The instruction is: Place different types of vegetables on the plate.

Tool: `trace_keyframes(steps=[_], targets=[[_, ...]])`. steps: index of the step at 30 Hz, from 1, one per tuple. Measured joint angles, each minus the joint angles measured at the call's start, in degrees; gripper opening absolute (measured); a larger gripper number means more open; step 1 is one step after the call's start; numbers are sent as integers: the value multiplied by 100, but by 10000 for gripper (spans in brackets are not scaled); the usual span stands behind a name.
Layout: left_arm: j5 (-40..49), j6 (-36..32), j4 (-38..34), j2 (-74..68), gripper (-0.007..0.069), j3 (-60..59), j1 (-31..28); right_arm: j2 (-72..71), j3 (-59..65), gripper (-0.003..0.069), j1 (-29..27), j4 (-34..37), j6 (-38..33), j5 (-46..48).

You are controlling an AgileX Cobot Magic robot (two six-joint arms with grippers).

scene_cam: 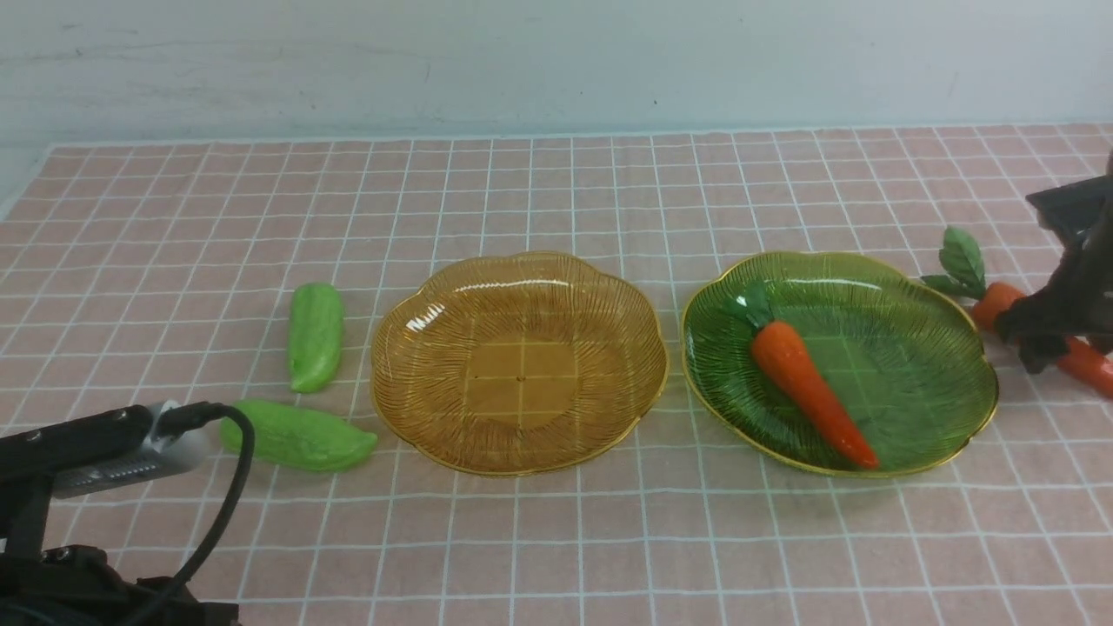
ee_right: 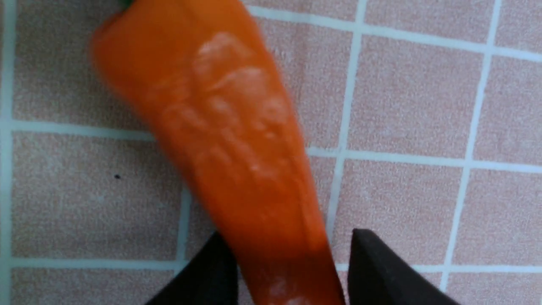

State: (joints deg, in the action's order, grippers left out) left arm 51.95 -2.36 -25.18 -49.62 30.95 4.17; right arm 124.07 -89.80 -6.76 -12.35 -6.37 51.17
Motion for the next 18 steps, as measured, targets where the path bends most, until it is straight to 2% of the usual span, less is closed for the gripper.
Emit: trace_keyframes(steps=[3,4,7,9,12,16,18], targets=[[0,0,0,0,158,0,0,6,-178,231,0,0,-23,322],[0,0,0,0,158,0,0,1,-304,211,0,21,-23,513],[0,0,0,0,158,0,0,-43,-608,217,0,206,-17,934],[0,0,0,0,158,0,0,-118,-876,218,0,596,-29,1315],[0,0,0,0,158,0,0,-335,-1227,218,-6,1652,-227,1767],[-18,0,6,0,175,0,0,-541,-1331,218,60,3113,-402,1870],[-44,0,12,0,192,0,0,-546,-1249,218,192,3484,-429,1878]])
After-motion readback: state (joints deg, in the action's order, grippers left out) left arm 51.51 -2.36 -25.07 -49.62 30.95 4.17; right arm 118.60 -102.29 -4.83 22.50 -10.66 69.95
